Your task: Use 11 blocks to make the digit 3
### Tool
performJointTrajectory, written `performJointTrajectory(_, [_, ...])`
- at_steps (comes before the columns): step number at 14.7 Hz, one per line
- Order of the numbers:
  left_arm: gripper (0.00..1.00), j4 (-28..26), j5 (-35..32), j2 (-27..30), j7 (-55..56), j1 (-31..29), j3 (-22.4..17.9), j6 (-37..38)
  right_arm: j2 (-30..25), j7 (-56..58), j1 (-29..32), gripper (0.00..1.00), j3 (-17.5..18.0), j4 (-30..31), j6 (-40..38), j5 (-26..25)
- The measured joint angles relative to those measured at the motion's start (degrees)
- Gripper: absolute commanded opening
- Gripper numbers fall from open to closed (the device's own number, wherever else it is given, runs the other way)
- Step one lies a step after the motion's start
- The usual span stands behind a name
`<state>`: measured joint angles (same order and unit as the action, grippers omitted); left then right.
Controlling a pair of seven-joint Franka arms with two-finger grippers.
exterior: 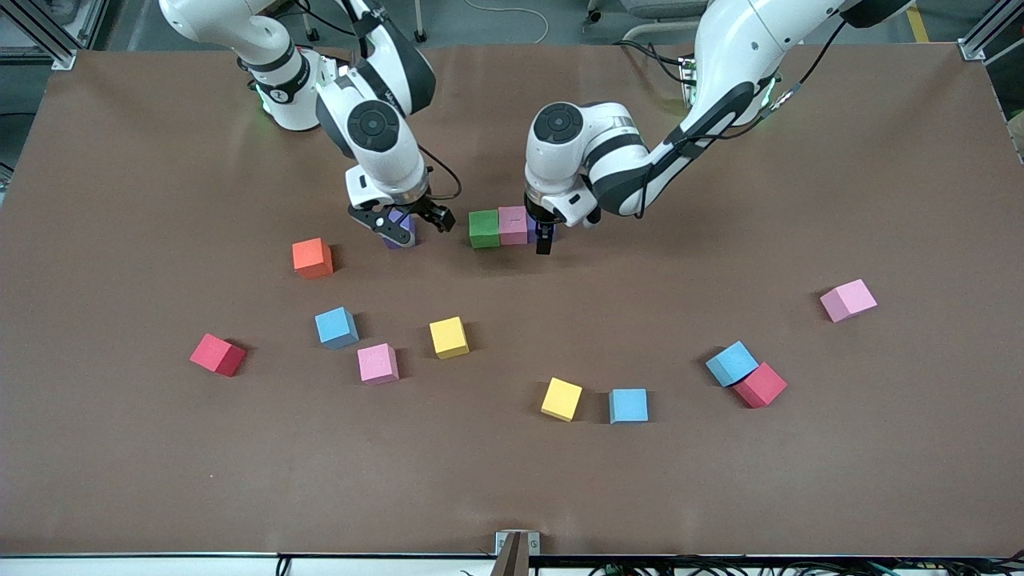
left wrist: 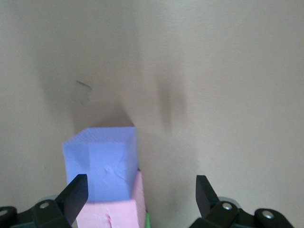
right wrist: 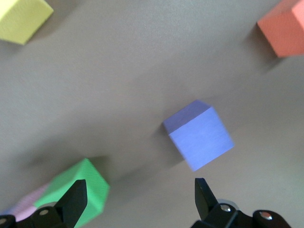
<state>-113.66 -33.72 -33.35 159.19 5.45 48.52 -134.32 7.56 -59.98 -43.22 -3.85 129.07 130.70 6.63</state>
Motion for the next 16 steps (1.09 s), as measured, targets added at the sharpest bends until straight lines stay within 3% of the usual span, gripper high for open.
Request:
performJointTrajectory(9, [1.0,10.9,-1.7,2.1,-7.7,-2.8,1.8,10.7,-2.8,17.3,2.0,1.0,-0.1,15.7,17.9,-0.1])
performJointTrajectory(13, [1.0,12.6,-1.9,1.9,-21.6,-9.1,1.4,10.8,-2.8,21.6,2.8,1.0,-0.1,16.3,19.7,-0.1])
performJointTrajectory(16, [1.0,14.9,-2.0,0.9,-35.9,-12.5,-1.6,10.8,-2.7,23.5,3.8,1.0,-0.1,16.4,20.2,-0.1])
